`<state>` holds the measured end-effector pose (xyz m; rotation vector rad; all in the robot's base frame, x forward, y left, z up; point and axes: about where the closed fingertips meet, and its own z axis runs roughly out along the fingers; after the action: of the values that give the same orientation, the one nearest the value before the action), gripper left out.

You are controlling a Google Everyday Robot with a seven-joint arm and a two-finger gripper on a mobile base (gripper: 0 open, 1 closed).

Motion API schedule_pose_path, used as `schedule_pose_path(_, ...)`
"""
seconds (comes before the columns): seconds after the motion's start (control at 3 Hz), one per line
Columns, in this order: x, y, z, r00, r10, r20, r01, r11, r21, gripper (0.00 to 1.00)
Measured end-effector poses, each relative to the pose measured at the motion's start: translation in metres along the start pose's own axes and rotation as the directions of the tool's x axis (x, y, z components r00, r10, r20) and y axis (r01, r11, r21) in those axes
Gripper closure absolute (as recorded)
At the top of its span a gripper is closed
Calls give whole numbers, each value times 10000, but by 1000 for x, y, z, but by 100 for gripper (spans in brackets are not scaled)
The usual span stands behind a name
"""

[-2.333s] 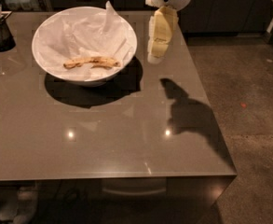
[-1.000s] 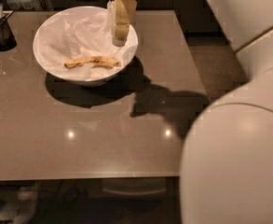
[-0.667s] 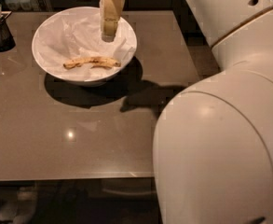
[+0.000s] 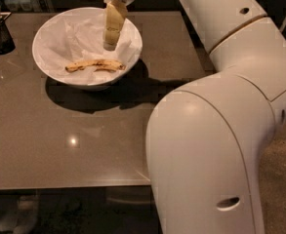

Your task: Pick banana from white bowl

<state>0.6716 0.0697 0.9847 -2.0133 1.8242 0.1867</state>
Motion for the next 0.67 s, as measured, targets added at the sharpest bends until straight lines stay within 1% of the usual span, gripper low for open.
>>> schedule_pose_path(0.33, 8, -1, 17, 9992, 406, 6, -405, 9985, -367, 17)
schedule_pose_path(0.67, 11, -2, 28, 9983, 584, -14, -584, 9966, -585, 35)
